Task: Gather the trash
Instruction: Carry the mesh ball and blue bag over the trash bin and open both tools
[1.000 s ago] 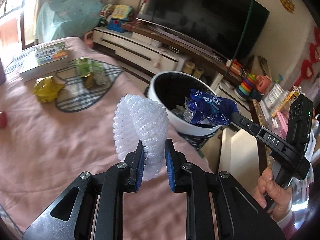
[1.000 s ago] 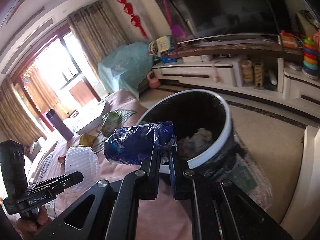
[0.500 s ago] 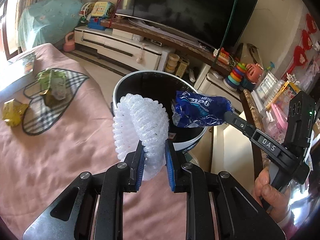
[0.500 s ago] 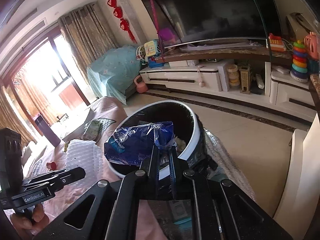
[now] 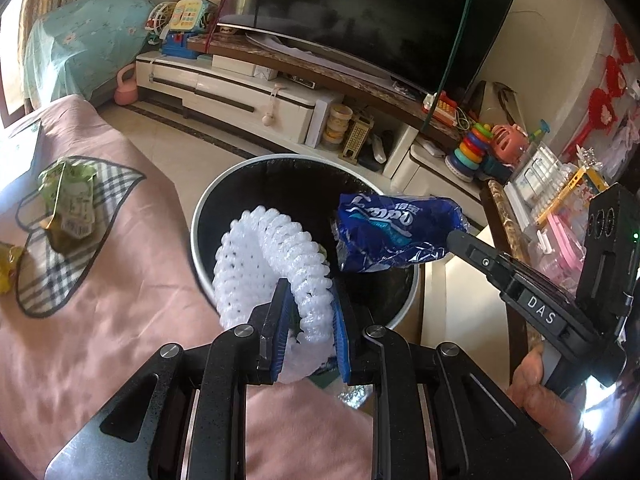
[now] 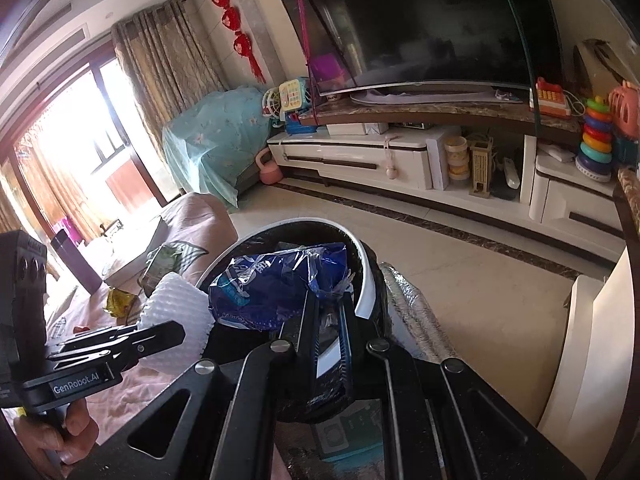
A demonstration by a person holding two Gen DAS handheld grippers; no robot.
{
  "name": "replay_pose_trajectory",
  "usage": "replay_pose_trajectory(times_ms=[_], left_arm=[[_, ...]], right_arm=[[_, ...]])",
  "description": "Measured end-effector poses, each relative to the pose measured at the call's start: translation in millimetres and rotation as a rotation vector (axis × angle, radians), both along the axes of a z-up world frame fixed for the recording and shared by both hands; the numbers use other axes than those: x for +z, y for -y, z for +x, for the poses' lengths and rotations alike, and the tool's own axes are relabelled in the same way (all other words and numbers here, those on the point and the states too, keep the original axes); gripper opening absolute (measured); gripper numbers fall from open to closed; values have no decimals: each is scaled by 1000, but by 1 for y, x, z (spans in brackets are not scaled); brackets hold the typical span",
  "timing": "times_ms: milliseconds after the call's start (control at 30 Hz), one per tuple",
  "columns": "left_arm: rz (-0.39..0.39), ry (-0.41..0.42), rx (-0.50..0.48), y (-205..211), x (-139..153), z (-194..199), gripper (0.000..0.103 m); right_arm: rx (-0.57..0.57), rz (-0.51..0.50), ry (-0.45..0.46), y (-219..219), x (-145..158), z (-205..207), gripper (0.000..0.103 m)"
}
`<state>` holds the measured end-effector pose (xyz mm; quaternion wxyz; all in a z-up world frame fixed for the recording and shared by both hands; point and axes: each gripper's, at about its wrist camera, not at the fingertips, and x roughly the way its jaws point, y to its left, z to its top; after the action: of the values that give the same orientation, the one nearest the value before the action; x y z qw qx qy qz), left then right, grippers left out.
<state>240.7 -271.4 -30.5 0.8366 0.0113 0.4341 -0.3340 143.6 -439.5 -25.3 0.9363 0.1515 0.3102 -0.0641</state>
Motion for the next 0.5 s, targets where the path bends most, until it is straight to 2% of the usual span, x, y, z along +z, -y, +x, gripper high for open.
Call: replay_pose_trajectory(times_ms=[500], left_arm=[[-5,-3,-20,19,-2,16,18]], right_arm=[[6,-41,-38,3,-2,19,9]])
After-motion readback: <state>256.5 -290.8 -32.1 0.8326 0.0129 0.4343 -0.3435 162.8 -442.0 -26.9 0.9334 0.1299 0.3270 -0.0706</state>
